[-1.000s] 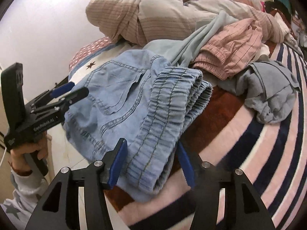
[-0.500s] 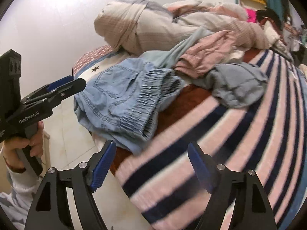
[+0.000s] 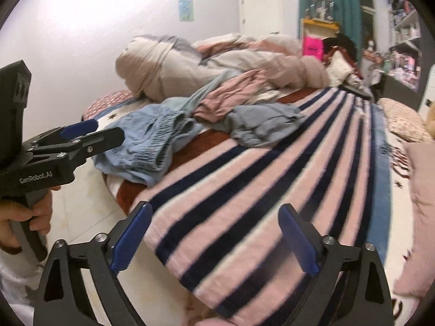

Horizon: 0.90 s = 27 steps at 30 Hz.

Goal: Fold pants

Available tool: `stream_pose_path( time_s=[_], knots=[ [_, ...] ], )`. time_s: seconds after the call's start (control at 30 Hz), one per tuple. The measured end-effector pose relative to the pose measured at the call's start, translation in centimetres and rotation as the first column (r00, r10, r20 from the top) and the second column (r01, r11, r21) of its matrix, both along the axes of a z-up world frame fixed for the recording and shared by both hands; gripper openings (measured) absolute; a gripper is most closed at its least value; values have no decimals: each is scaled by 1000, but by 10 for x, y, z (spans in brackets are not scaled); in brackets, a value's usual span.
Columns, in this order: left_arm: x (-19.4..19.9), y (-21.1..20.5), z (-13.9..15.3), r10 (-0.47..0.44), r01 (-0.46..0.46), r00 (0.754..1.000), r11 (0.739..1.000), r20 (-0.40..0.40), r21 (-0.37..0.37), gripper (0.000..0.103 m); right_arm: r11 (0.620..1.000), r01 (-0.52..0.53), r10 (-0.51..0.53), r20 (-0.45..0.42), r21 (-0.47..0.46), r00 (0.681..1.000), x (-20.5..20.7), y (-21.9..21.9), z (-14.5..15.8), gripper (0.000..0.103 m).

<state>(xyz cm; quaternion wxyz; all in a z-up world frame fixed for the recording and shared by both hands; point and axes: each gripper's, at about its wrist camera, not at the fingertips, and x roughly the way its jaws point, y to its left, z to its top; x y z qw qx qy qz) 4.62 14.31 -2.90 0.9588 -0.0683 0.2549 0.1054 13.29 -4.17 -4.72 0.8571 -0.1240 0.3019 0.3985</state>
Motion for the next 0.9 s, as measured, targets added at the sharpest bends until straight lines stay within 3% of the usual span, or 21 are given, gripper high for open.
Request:
stream_pose_path(
  time_s=[0.1, 0.17, 0.4, 0.5, 0.67, 0.9],
  knots=[
    [0, -29, 4, -5, 5, 1000, 999, 7, 40, 97, 998, 63, -64, 59, 16, 996, -7, -31, 4, 96],
    [0, -45, 7, -13, 12, 1000, 998, 18, 58, 97, 995, 97, -100, 80, 39, 992, -10, -47, 6, 102],
    [1, -104, 20, -39, 19, 993, 986, 115, 168, 102, 969, 213, -232, 171, 121, 958, -25, -94, 12, 102],
    [5, -118, 22, -67, 44, 987, 986, 144, 159, 102, 959, 226, -255, 178, 170, 950, -27, -108, 13, 102],
    [11, -134, 22, -84, 52, 978, 985, 193, 162, 102, 954, 254, -288, 241, 161, 927, -34, -109, 14, 102],
    [9, -133, 19, -77, 44, 979, 984, 191, 173, 102, 941, 266, -312, 232, 211, 921, -34, -115, 15, 102]
  ],
)
